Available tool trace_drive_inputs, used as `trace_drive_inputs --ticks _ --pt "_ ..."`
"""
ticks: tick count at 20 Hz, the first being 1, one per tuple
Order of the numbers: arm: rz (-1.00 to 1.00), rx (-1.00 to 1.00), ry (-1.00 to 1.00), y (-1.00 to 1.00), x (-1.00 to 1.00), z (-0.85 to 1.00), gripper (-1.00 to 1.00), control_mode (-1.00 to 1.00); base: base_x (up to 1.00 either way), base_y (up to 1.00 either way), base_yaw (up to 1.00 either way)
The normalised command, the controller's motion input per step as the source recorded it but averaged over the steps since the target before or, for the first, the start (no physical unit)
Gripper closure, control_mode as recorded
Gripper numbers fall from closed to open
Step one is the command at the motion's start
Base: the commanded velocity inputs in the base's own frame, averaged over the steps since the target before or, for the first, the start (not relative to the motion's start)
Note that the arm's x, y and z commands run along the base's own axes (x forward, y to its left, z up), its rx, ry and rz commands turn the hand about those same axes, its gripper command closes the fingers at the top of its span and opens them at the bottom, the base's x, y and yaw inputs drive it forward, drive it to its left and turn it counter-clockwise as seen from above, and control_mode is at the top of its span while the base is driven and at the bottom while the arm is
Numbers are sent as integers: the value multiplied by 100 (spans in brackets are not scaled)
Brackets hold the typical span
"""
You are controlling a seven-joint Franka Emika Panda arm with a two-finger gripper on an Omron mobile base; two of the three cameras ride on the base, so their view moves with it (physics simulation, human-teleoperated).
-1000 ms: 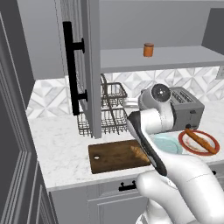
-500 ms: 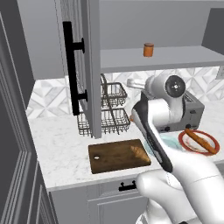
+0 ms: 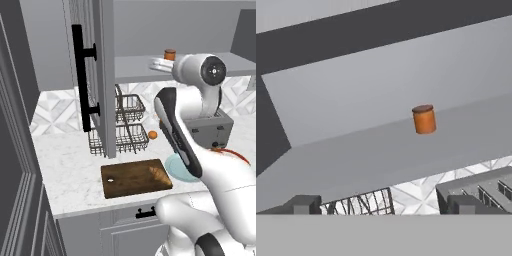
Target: From the different types of pastries on the counter, select a croissant and place it on the cutting board. Then retrieve a jar of jam from the cabinet and place it alongside the croissant on the cutting board.
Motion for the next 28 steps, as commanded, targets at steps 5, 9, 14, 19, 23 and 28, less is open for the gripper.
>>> trace_drive_inputs --ticks 5,9,14,19,23,28 --pt "-14 -4 2 0 52 42 -100 -100 0 0 0" --pt "-9 0 17 -12 48 0 -100 -100 0 0 0" --pt "1 5 23 -29 63 -10 -100 -100 0 0 0" --pt "6 0 0 -25 10 -16 -100 -100 0 0 0" --pt "9 0 -1 -25 0 -49 -100 -100 0 0 0" --pt "4 0 -8 -21 4 -22 -100 -100 0 0 0"
